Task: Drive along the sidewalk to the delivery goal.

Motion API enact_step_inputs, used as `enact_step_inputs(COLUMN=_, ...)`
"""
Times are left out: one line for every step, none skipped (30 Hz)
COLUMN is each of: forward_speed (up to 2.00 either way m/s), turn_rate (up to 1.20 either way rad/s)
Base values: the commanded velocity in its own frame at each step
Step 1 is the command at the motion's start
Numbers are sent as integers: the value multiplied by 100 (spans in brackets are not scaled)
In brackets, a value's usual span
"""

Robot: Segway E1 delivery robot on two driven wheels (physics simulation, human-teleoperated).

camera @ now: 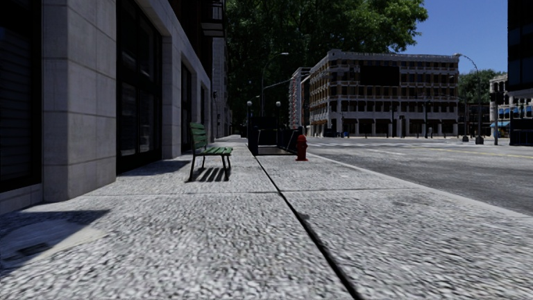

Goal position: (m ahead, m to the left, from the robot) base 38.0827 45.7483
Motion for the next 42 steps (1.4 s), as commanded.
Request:
enact_step_inputs(forward_speed=199, turn_rate=0)
enact_step_inputs(forward_speed=199, turn_rate=0)
enact_step_inputs(forward_speed=199, turn_rate=0)
enact_step_inputs(forward_speed=199, turn_rate=0)
enact_step_inputs(forward_speed=199, turn_rate=0)
enact_step_inputs(forward_speed=199, turn_rate=0)
enact_step_inputs(forward_speed=199, turn_rate=0)
enact_step_inputs(forward_speed=199, turn_rate=0)
enact_step_inputs(forward_speed=199, turn_rate=0)
enact_step_inputs(forward_speed=199, turn_rate=0)
enact_step_inputs(forward_speed=199, turn_rate=0)
enact_step_inputs(forward_speed=199, turn_rate=0)
enact_step_inputs(forward_speed=199, turn_rate=0)
enact_step_inputs(forward_speed=199, turn_rate=0)
enact_step_inputs(forward_speed=199, turn_rate=0)
enact_step_inputs(forward_speed=199, turn_rate=0)
enact_step_inputs(forward_speed=199, turn_rate=0)
enact_step_inputs(forward_speed=199, turn_rate=0)
enact_step_inputs(forward_speed=199, turn_rate=0)
enact_step_inputs(forward_speed=199, turn_rate=0)
enact_step_inputs(forward_speed=199, turn_rate=0)
enact_step_inputs(forward_speed=199, turn_rate=0)
enact_step_inputs(forward_speed=199, turn_rate=0)
enact_step_inputs(forward_speed=199, turn_rate=0)
enact_step_inputs(forward_speed=199, turn_rate=0)
enact_step_inputs(forward_speed=199, turn_rate=0)
enact_step_inputs(forward_speed=199, turn_rate=0)
enact_step_inputs(forward_speed=199, turn_rate=0)
enact_step_inputs(forward_speed=199, turn_rate=0)
enact_step_inputs(forward_speed=199, turn_rate=0)
enact_step_inputs(forward_speed=199, turn_rate=0)
enact_step_inputs(forward_speed=199, turn_rate=0)
enact_step_inputs(forward_speed=199, turn_rate=0)
enact_step_inputs(forward_speed=199, turn_rate=0)
enact_step_inputs(forward_speed=199, turn_rate=0)
enact_step_inputs(forward_speed=199, turn_rate=0)
enact_step_inputs(forward_speed=199, turn_rate=0)
enact_step_inputs(forward_speed=199, turn_rate=0)
enact_step_inputs(forward_speed=199, turn_rate=0)
enact_step_inputs(forward_speed=199, turn_rate=0)
enact_step_inputs(forward_speed=199, turn_rate=0)
enact_step_inputs(forward_speed=199, turn_rate=0)
